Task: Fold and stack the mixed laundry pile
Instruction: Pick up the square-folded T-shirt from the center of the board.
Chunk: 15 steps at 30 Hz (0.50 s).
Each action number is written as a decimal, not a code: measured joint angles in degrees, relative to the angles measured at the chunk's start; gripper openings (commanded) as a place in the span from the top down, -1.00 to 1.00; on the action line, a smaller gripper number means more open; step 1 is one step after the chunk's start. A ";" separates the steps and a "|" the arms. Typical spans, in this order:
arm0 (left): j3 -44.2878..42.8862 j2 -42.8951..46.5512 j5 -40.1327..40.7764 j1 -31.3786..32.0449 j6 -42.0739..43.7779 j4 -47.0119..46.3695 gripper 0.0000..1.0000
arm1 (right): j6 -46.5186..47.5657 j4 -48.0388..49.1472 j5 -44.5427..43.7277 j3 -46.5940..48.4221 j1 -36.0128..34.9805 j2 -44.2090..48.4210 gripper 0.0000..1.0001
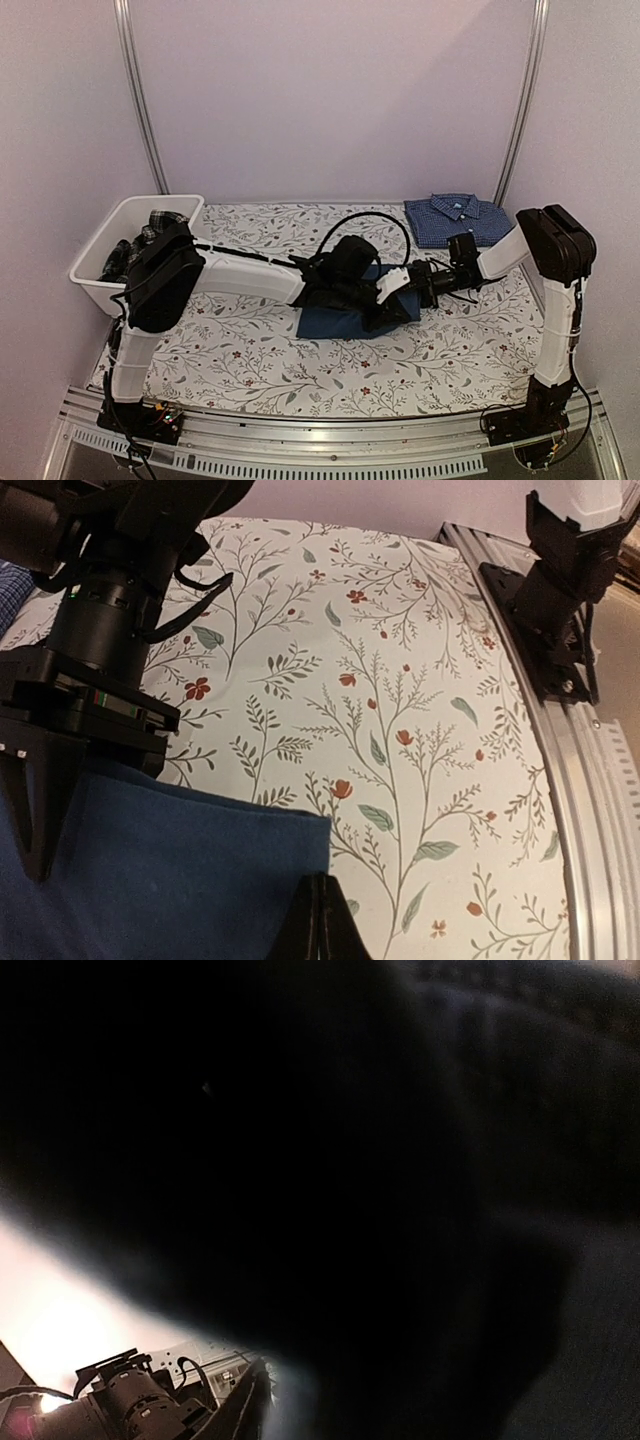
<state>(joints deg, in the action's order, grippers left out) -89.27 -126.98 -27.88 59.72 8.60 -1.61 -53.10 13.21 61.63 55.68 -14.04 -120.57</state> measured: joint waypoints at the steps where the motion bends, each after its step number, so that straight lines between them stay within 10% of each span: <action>1: -0.02 -0.02 0.00 0.04 0.02 -0.02 1.00 | 0.04 -0.28 0.00 0.52 -0.13 -0.31 0.27; 6: -0.02 0.00 0.17 0.28 0.52 0.00 0.96 | 0.72 -1.92 -1.49 3.32 -0.94 -1.44 0.81; 15: 6.01 5.35 2.49 -0.13 -2.54 -0.48 -0.33 | 8.46 -13.03 -7.91 6.54 -1.73 -0.11 1.00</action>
<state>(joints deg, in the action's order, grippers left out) -83.26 -121.62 -25.39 59.59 6.07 -2.09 -44.64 0.19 53.71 62.22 -15.77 -120.68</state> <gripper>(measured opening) 0.528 0.040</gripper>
